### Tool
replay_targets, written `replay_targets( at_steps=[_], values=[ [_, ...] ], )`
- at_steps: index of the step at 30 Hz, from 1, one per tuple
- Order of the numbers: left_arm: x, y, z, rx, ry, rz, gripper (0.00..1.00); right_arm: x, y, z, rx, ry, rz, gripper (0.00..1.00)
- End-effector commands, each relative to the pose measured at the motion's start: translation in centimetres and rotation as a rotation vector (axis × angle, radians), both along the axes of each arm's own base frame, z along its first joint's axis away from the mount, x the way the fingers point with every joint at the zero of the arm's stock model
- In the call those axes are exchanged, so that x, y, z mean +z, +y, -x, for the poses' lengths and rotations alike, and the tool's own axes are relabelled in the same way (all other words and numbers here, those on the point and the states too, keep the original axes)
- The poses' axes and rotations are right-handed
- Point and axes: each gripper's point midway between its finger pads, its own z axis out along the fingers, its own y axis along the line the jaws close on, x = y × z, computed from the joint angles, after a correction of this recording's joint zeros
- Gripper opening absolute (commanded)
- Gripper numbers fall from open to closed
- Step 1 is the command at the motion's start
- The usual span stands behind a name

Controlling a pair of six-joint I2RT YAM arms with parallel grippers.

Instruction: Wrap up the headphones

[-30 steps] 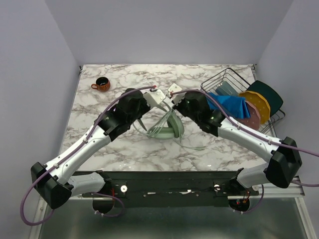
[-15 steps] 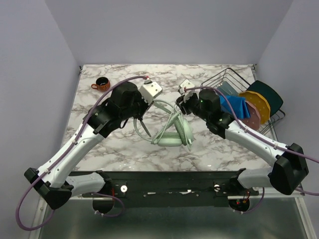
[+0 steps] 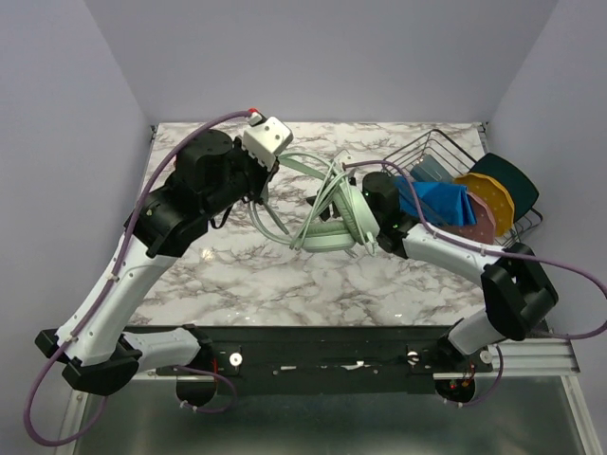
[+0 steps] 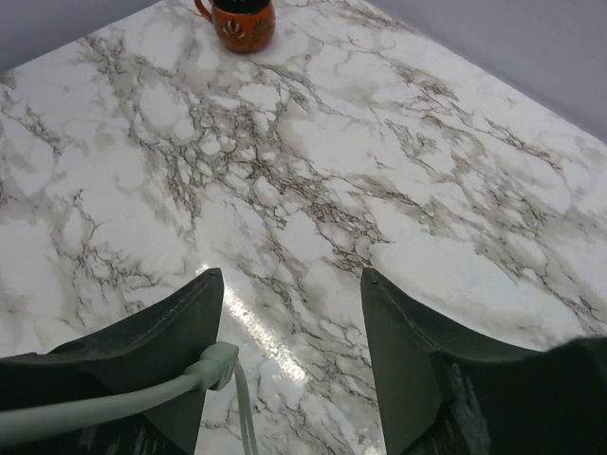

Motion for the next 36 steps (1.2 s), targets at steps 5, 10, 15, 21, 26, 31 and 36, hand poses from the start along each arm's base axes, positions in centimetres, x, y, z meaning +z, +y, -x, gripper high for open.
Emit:
replay_targets(
  at_steps=[5, 10, 15, 21, 26, 31, 36],
  values=[
    [7.8, 1.4, 0.6, 0.074, -0.110, 0.198, 0.00, -4.5, 0.7, -0.6, -0.037, 0.081, -0.074, 0.68],
    [9.6, 1.8, 0.8, 0.087, -0.134, 0.241, 0.00, -7.4, 0.5, -0.6, -0.052, 0.132, -0.051, 0.67],
    [10.3, 2.3, 0.5, 0.121, -0.150, 0.262, 0.00, -8.5, 0.2, 0.2, -0.052, 0.146, -0.085, 0.60],
    [11.0, 3.2, -0.6, 0.204, -0.144, 0.321, 0.00, -9.5, -0.3, 1.3, -0.044, 0.173, -0.082, 0.32],
    [11.3, 5.2, -3.0, 0.345, -0.135, 0.407, 0.00, -10.4, 0.2, 2.8, -0.030, 0.216, -0.009, 0.13],
    [10.8, 7.7, -6.8, 0.463, -0.059, 0.545, 0.00, -11.9, 2.9, 6.0, 0.029, 0.261, 0.195, 0.05],
    [9.6, 11.1, -10.8, 0.621, -0.082, 0.550, 0.00, -13.7, 3.7, 9.0, 0.056, 0.202, 0.434, 0.03]
  ],
)
